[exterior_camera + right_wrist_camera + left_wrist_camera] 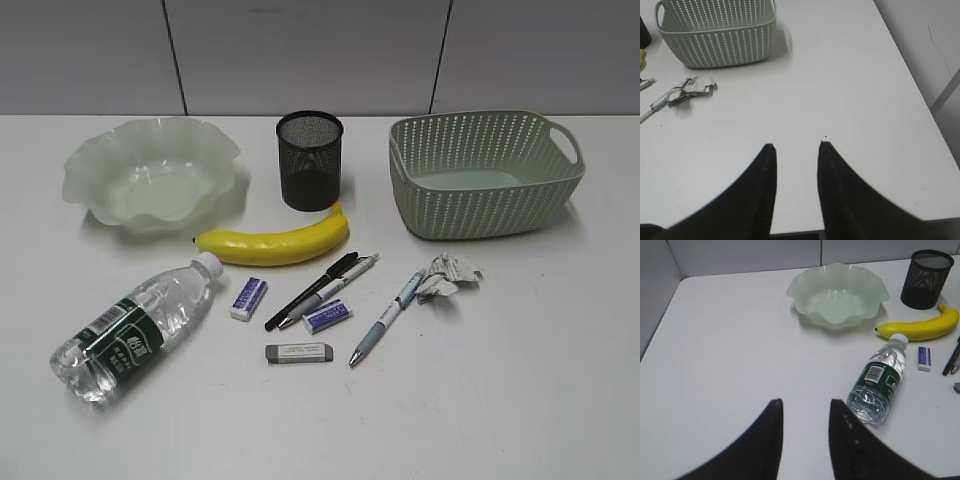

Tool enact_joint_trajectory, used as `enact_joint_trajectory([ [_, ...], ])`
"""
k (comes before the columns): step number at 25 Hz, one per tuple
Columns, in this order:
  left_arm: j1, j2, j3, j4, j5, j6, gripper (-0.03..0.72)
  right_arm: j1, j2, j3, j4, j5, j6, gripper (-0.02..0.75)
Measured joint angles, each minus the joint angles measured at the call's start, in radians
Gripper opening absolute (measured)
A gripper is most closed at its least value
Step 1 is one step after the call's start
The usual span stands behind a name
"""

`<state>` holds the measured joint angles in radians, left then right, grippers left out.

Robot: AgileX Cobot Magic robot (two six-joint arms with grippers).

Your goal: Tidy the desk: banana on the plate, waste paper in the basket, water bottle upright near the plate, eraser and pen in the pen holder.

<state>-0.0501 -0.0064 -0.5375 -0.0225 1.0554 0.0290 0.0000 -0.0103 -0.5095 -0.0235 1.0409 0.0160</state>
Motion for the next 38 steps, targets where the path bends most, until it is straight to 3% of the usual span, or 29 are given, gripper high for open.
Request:
enact_joint_trajectory([
  [38, 0.0, 0.0, 0.0, 0.0, 0.0, 0.0, 0.237, 0.0, 0.0, 0.0, 0.0, 0.0, 0.0, 0.239],
])
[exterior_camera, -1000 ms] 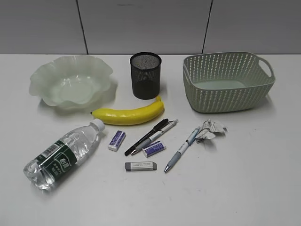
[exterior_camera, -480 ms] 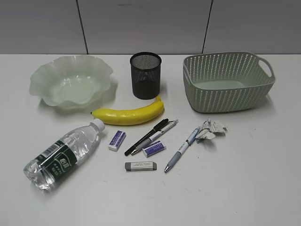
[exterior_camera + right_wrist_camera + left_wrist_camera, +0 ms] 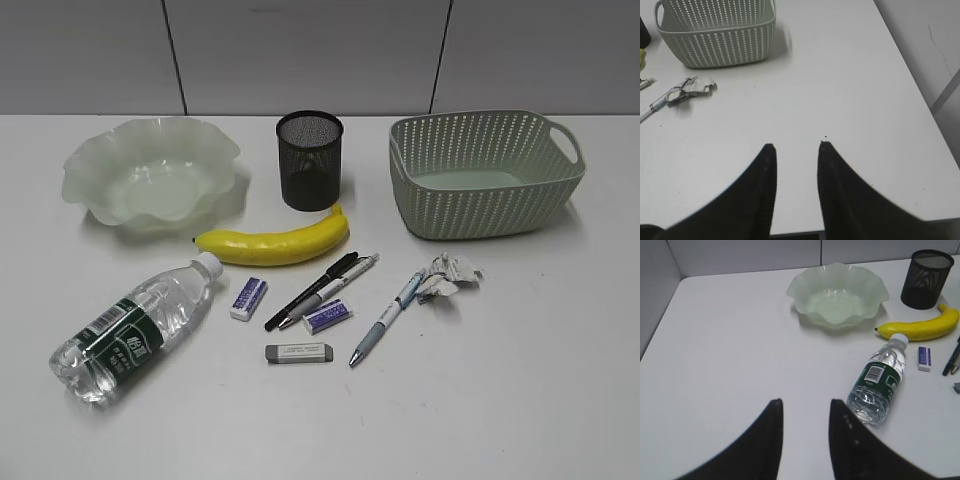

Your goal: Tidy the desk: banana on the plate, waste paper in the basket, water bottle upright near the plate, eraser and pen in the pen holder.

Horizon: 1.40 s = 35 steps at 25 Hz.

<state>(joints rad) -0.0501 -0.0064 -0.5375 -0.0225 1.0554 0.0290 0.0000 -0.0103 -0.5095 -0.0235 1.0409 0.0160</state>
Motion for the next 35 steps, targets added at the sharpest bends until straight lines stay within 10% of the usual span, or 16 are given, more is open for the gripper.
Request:
enact_joint_trajectory([
  [15, -0.007, 0.738, -0.115, -0.379, -0.623, 0.179, 0.238, 0.0, 0.0, 0.0, 0.0, 0.0, 0.0, 0.239],
  [25, -0.23, 1.564, -0.65, -0.442, -0.344, 0.517, 0.299, 0.0, 0.0, 0.0, 0.0, 0.0, 0.0, 0.239],
  [35, -0.452, 2.086, -1.184, -0.231, -0.101, 0.59, 0.505, 0.0, 0.0, 0.0, 0.0, 0.0, 0.0, 0.239],
])
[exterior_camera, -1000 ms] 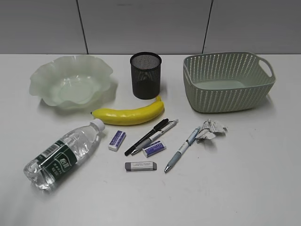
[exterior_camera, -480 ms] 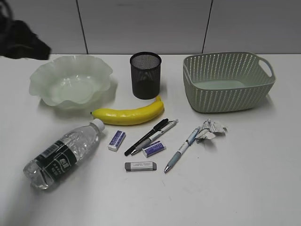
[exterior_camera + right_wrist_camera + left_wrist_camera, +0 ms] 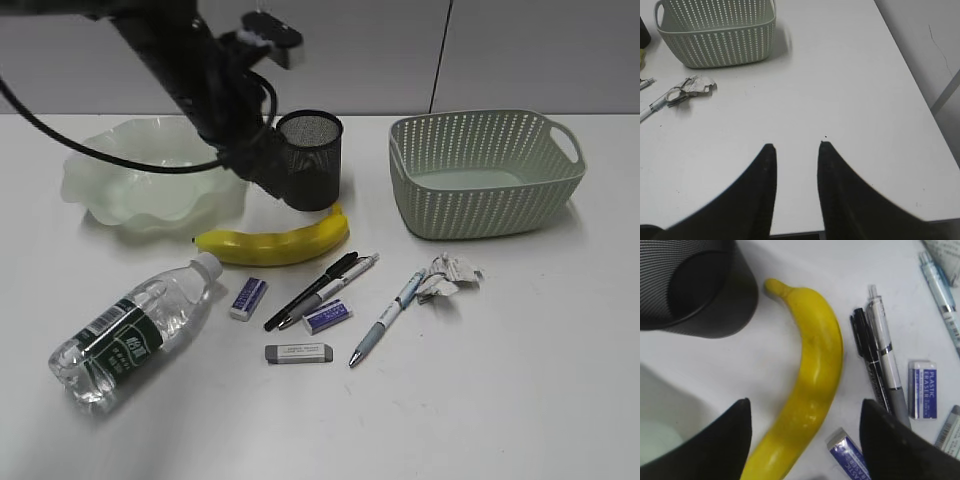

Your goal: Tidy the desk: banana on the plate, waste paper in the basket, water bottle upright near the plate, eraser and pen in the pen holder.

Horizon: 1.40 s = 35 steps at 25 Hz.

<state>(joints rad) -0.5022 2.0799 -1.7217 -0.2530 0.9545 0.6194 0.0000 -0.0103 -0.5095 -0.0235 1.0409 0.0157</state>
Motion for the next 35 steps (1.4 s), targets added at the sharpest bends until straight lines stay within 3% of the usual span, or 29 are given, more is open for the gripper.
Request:
enact_joint_trajectory([
  [3, -0.042, 0.101, -0.08, 0.074, 0.07, 0.001, 0.505, 0.0, 0.0, 0.0, 0.0, 0.0, 0.0, 0.239],
  [7, -0.07, 0.164, -0.099, 0.105, 0.072, 0.001, 0.507, 0.0, 0.0, 0.0, 0.0, 0.0, 0.0, 0.239],
  [17, -0.073, 0.256, -0.102, 0.167, -0.016, 0.001, 0.504, 0.0, 0.0, 0.0, 0.0, 0.0, 0.0, 0.239],
  [20, -0.073, 0.265, -0.102, 0.173, -0.025, 0.0, 0.45, 0.0, 0.0, 0.0, 0.0, 0.0, 0.0, 0.239],
  [23, -0.078, 0.266, -0.102, 0.172, -0.034, 0.001, 0.336, 0.0, 0.0, 0.0, 0.0, 0.0, 0.0, 0.239],
  [35, -0.154, 0.247, -0.102, 0.219, -0.041, -0.001, 0.33, 0.0, 0.0, 0.0, 0.0, 0.0, 0.0, 0.239],
])
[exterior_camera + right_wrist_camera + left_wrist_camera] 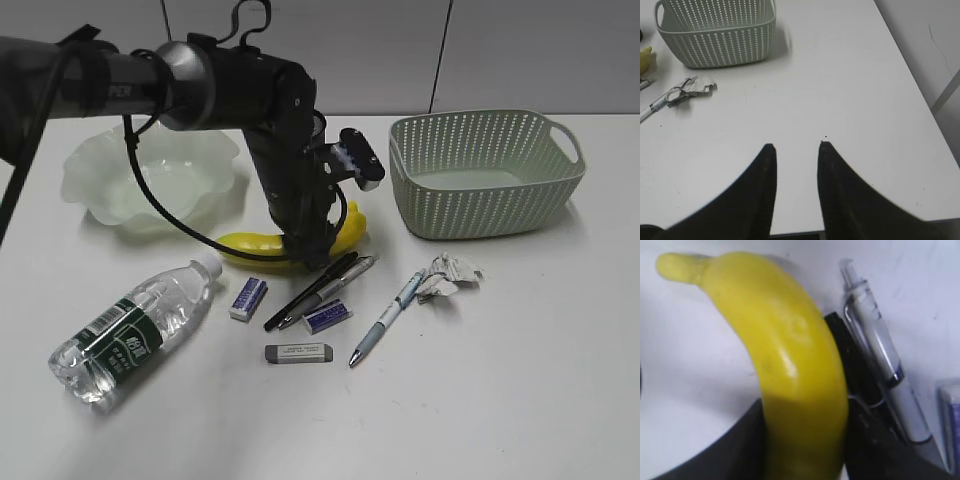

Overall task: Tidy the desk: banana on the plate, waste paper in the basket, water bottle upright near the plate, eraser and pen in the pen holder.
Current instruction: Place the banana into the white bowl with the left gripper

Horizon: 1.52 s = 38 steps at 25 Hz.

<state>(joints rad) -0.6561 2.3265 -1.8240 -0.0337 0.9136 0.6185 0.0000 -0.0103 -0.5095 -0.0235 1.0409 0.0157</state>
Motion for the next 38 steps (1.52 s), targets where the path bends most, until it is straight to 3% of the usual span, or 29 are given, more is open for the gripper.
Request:
enact_joint_trajectory([
  [8, 0.0, -0.193, 0.0, 0.043, -0.045, -0.003, 0.33, 0.0, 0.0, 0.0, 0.0, 0.0, 0.0, 0.239],
  [13, 0.017, -0.344, 0.0, 0.098, -0.039, -0.114, 0.33, 0.0, 0.0, 0.0, 0.0, 0.0, 0.0, 0.239],
  [15, 0.056, -0.378, 0.0, 0.143, -0.039, -0.182, 0.33, 0.0, 0.0, 0.0, 0.0, 0.0, 0.0, 0.239],
  [19, 0.207, -0.379, -0.001, 0.166, -0.021, -0.302, 0.33, 0.0, 0.0, 0.0, 0.0, -0.001, 0.0, 0.239],
  [22, 0.326, -0.343, -0.001, 0.102, -0.016, -0.35, 0.33, 0.0, 0.0, 0.0, 0.0, -0.001, 0.0, 0.239],
  [27, 0.461, -0.257, -0.001, -0.146, -0.065, -0.361, 0.33, 0.0, 0.0, 0.0, 0.0, -0.001, 0.001, 0.239],
  [33, 0.479, -0.176, -0.001, -0.228, -0.091, -0.362, 0.333, 0.0, 0.0, 0.0, 0.0, -0.001, 0.001, 0.239],
  [38, 0.479, -0.176, 0.0, -0.202, -0.06, -0.362, 0.476, 0.0, 0.0, 0.0, 0.0, -0.001, 0.0, 0.239],
])
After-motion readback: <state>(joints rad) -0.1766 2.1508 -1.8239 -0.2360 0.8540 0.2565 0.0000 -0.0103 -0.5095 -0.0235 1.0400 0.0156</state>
